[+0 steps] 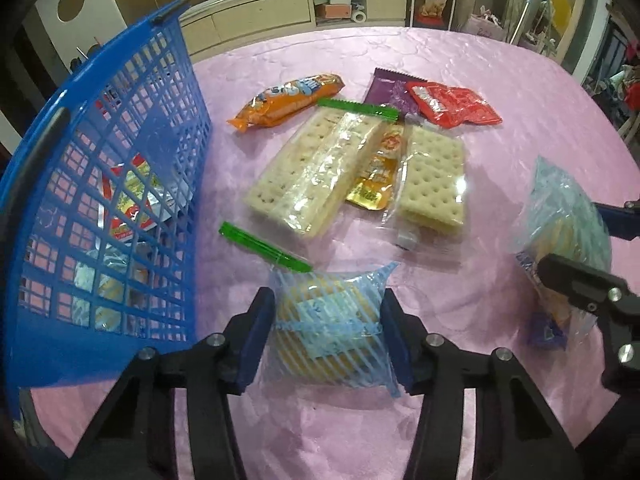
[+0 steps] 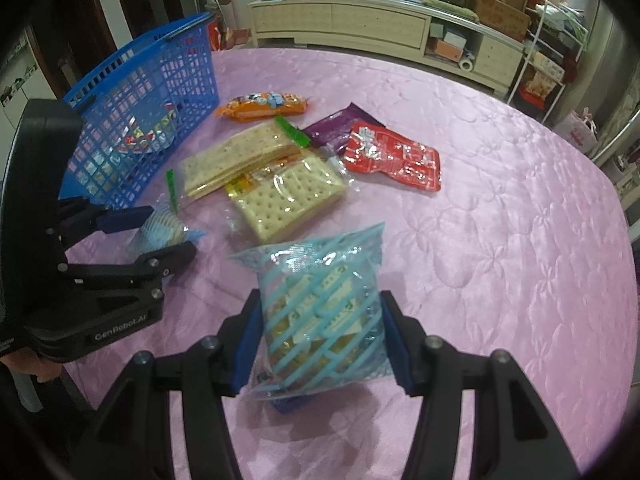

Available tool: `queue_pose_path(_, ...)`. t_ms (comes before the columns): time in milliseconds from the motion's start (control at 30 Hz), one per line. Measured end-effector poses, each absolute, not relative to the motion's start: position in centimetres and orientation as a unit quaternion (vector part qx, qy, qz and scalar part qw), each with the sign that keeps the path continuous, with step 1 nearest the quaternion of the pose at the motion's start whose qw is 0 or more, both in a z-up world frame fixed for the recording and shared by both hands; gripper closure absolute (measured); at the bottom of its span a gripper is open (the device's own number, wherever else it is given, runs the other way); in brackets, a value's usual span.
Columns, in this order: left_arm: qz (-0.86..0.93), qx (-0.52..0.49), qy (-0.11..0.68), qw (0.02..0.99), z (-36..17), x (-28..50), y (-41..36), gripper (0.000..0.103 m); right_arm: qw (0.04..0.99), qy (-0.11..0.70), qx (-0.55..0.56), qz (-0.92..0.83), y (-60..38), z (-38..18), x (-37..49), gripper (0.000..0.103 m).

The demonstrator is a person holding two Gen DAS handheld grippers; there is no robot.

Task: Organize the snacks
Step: 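Carry the cookie bag into the basket and open the left tool while the right tool holds the cracker bag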

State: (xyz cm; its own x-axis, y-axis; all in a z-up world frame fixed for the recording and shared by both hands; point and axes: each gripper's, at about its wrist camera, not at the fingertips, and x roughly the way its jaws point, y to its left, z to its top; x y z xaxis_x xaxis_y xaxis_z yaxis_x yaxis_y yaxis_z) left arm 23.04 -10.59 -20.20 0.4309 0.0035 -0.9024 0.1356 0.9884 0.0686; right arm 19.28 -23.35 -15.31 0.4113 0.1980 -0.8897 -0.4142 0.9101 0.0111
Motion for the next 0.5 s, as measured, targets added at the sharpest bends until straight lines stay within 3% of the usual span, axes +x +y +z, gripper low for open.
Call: queue_pose_path(500, -0.068, 0.051, 0.472, 0.878, -14.2, 18.9, -10.1, 0.057, 0.85, 0.482, -0.109, 0.181, -22.3, -11.0, 16.0, 0.043)
